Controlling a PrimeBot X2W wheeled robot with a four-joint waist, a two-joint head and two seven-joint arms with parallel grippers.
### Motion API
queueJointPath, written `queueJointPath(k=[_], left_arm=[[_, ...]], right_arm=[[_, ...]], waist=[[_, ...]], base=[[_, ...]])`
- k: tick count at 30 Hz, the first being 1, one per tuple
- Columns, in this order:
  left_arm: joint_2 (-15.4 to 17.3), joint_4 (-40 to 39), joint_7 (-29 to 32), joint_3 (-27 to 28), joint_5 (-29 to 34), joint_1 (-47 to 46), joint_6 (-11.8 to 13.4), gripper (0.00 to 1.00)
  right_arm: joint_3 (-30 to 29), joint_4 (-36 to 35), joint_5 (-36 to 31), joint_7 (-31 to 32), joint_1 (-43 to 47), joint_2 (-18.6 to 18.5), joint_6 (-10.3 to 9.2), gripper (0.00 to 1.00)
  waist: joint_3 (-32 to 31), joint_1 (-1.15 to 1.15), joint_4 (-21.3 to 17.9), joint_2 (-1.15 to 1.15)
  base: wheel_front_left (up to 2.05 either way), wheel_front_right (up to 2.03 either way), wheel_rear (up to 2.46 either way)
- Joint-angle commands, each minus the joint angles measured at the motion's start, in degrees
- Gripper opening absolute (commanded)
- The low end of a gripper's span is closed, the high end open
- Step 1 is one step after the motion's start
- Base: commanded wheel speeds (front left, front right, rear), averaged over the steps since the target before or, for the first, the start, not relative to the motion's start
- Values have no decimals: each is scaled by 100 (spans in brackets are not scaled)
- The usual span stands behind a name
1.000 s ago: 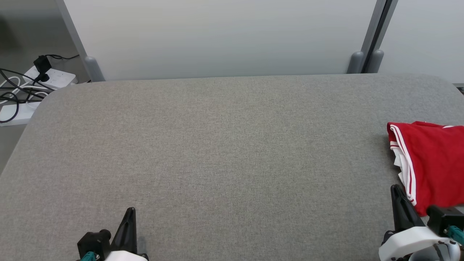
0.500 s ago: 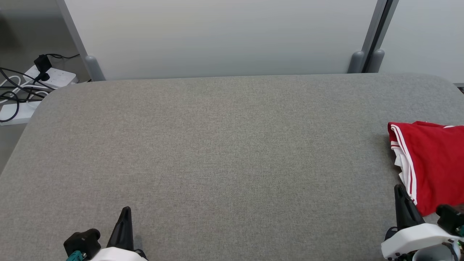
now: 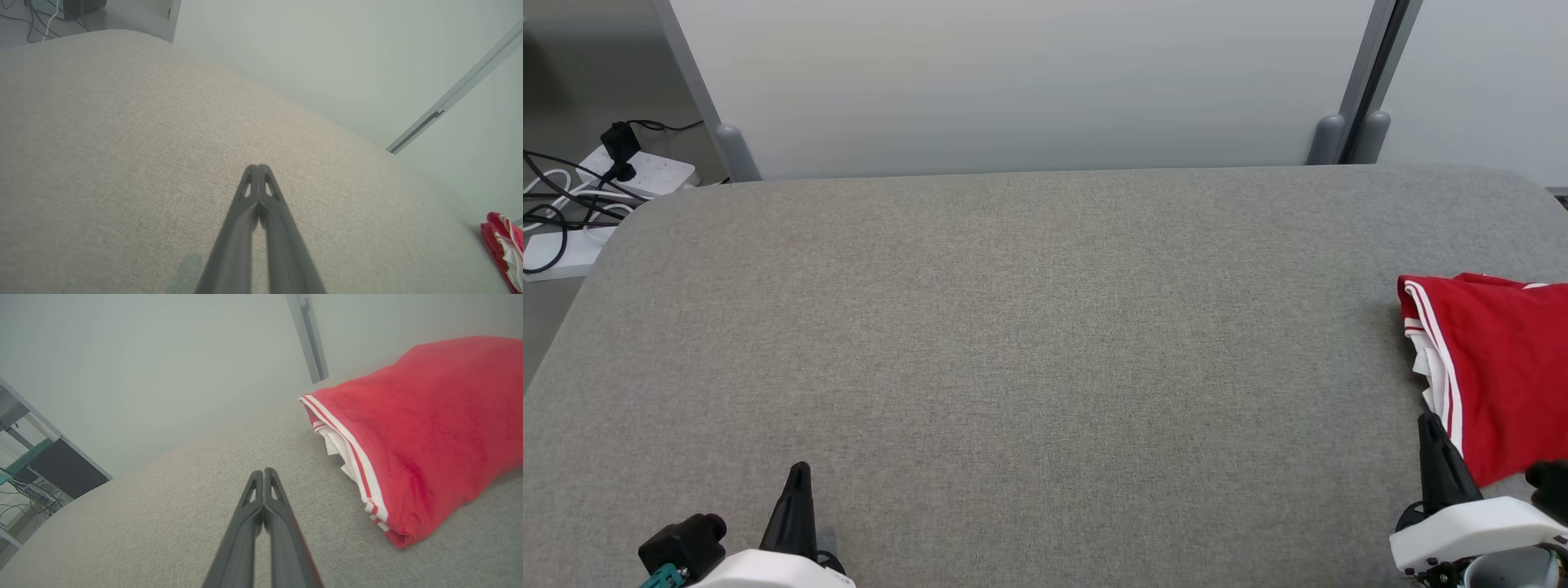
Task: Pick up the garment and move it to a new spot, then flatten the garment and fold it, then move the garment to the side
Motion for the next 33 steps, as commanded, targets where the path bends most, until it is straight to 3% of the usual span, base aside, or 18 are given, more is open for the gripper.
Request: queueJointPath(k=[1, 33], left_arm=[[89, -182, 31, 90, -154, -254, -53, 0], [107, -355, 554, 277, -2196, -377, -244, 0]], right_arm=[[-31, -200, 184, 67, -167, -68, 6, 0], [-115, -440, 2291, 590, -131, -3, 10, 0]], waist=[[0, -1, 1, 0], [12, -1, 22, 0]], base=[[0, 0, 0], [0, 0, 0]])
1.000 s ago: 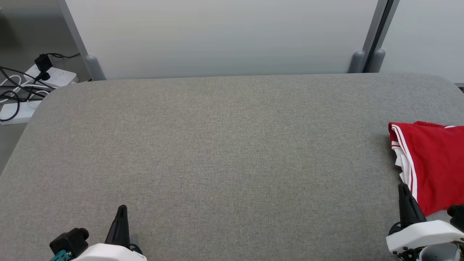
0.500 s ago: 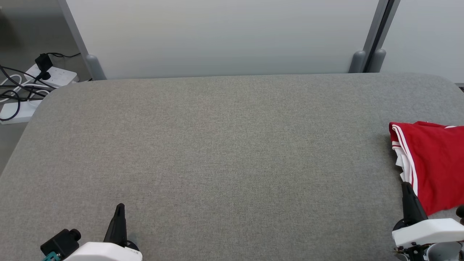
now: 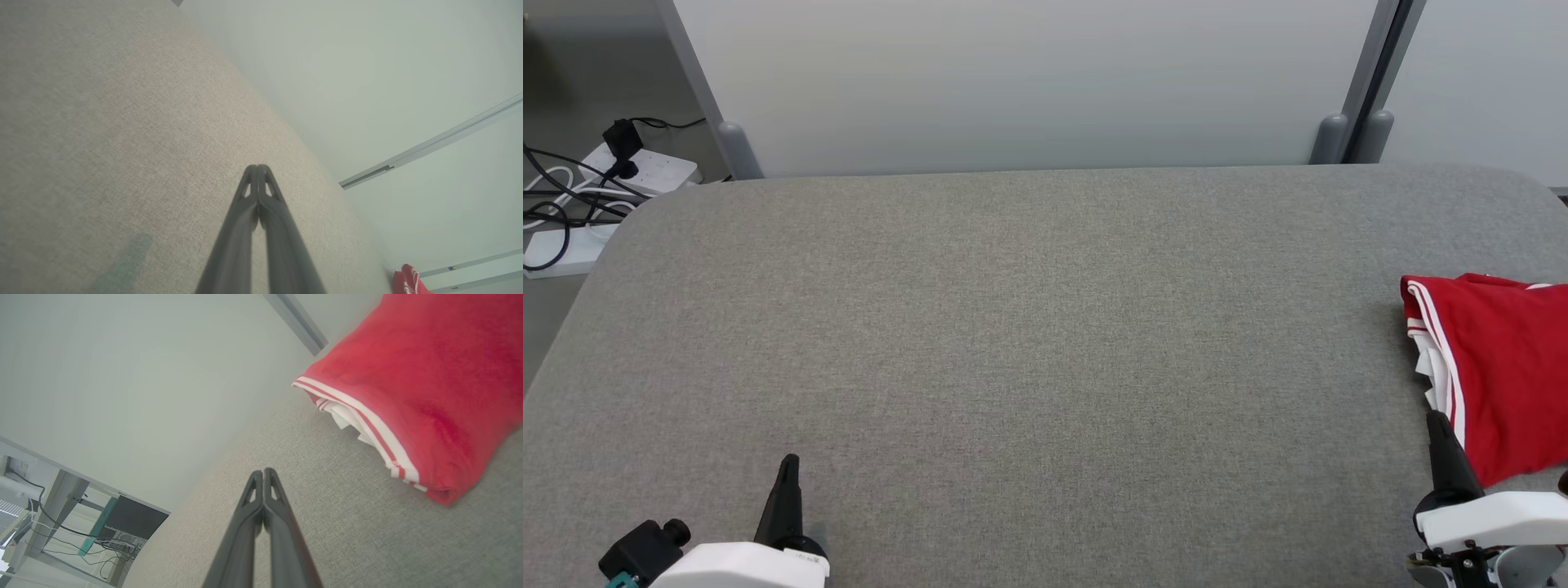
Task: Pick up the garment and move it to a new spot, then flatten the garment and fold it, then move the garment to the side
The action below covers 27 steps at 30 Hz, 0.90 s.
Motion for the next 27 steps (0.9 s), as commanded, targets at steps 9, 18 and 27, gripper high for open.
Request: queueJointPath(k=[9, 18, 27], left_arm=[[106, -224, 157, 172, -645, -369, -106, 0], [112, -274, 309, 226, -1239, -404, -161, 0], [118, -330, 477, 286, -1897, -444, -222, 0]], right_arm=[[6, -286, 681, 174, -124, -23, 18, 0], [-18, -355, 1295, 326, -113, -4, 20, 0], [-45, -433, 1975, 494, -102, 17, 21, 0]], waist=[[3, -1, 6, 0], [7, -1, 12, 0], [11, -1, 19, 0]], base=[[0, 0, 0], [0, 0, 0], [0, 0, 0]])
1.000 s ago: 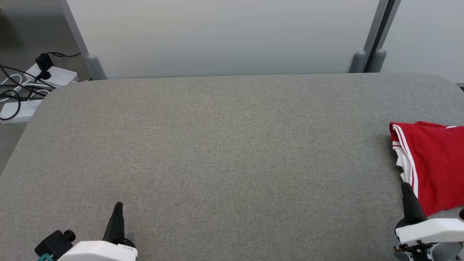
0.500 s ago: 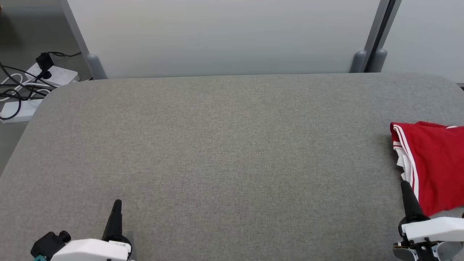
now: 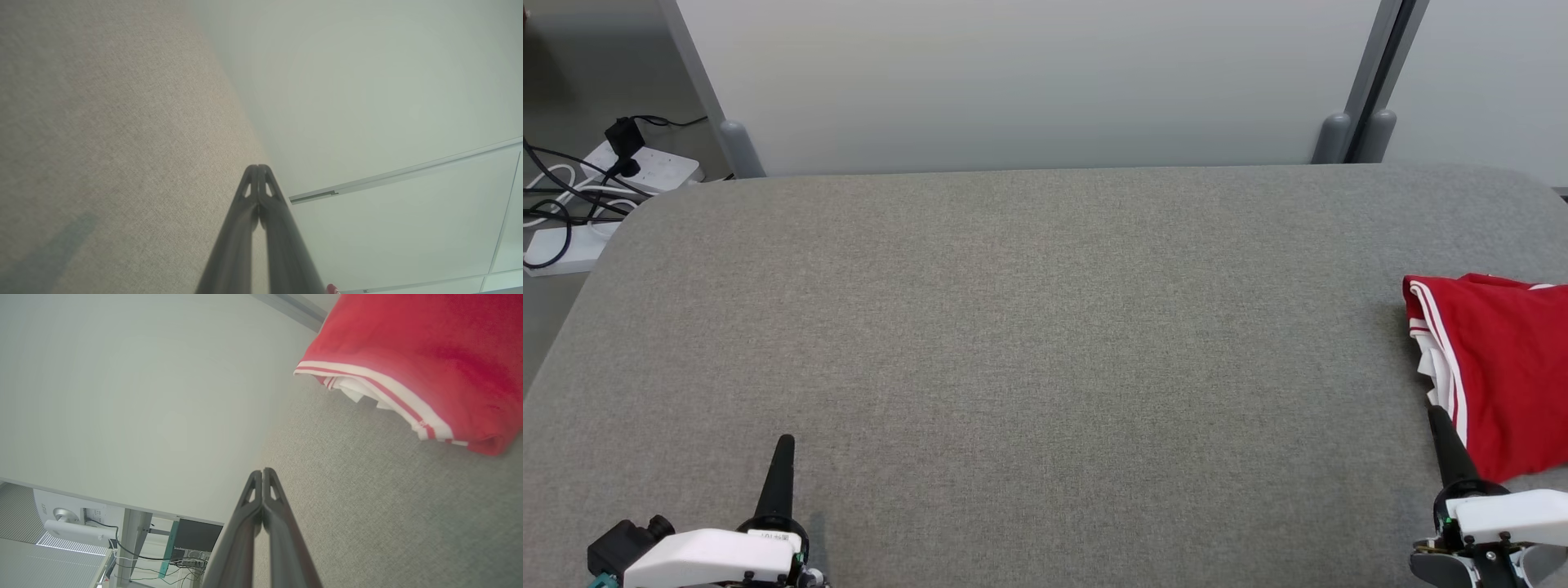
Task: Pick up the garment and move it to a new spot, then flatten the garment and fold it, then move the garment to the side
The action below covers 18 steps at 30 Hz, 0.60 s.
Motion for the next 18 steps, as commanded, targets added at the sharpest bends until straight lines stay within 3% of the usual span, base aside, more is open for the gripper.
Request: queueJointPath(k=[1, 18], left_arm=[[113, -173, 55, 177, -211, -329, -66, 0], [123, -262, 325, 273, -1269, -393, -164, 0]], right_arm=[[90, -238, 231, 77, -117, -31, 21, 0], [47, -363, 1324, 347, -98, 3, 23, 0]], waist=[[1, 0, 1, 0], [7, 0, 12, 0]], base=[[0, 0, 0], [0, 0, 0]])
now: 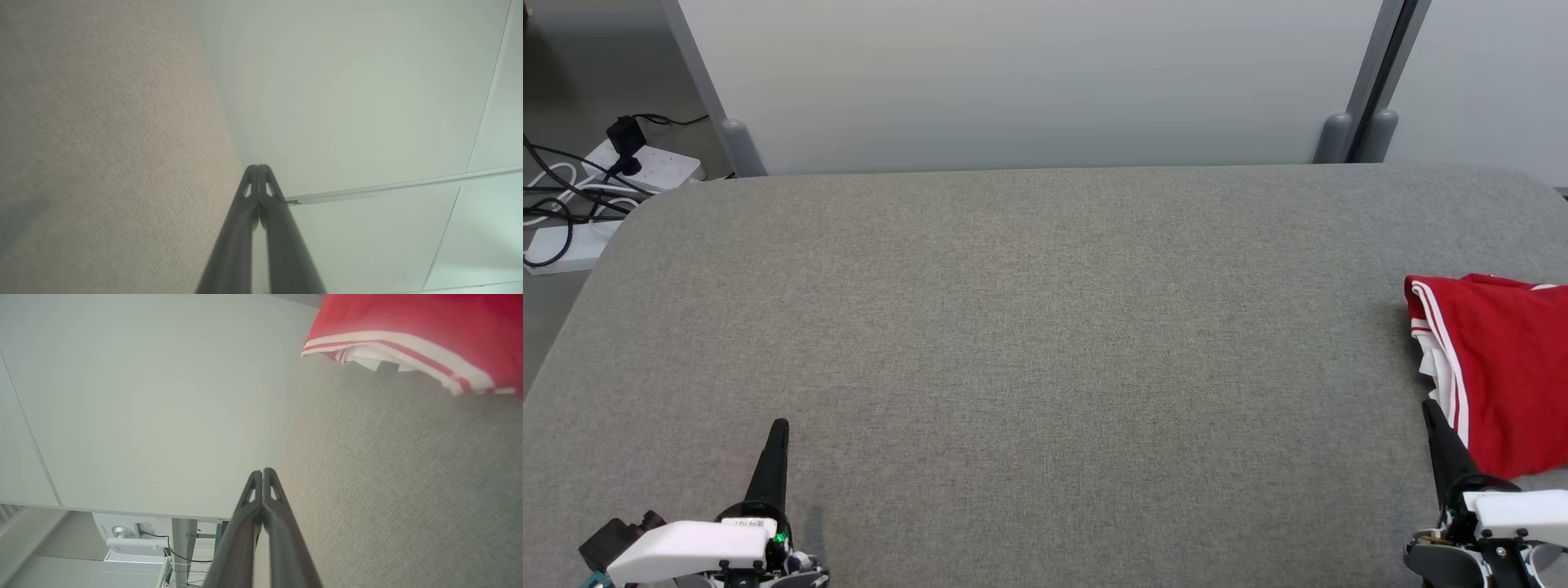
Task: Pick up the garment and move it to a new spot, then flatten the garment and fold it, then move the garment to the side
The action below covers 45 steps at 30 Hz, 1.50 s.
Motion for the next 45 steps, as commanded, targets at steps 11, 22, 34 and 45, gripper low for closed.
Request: queueJointPath(k=[11, 22, 34, 45], left_arm=[[125, -253, 233, 241, -814, -362, -125, 0], [127, -270, 282, 259, -1006, -373, -143, 0], [127, -270, 281, 258, -1006, -373, -143, 0], [127, -270, 281, 258, -1006, -373, -143, 0]], right_arm=[[56, -304, 854, 242, -89, -46, 25, 0], [48, -326, 1052, 291, -86, -40, 25, 0], [49, -326, 1052, 291, -86, -40, 25, 0], [49, -326, 1053, 291, -86, -40, 25, 0]], waist=[[4, 0, 7, 0], [5, 0, 9, 0], [5, 0, 9, 0], [5, 0, 9, 0]], base=[[0, 0, 0], [0, 0, 0], [0, 0, 0], [0, 0, 0]])
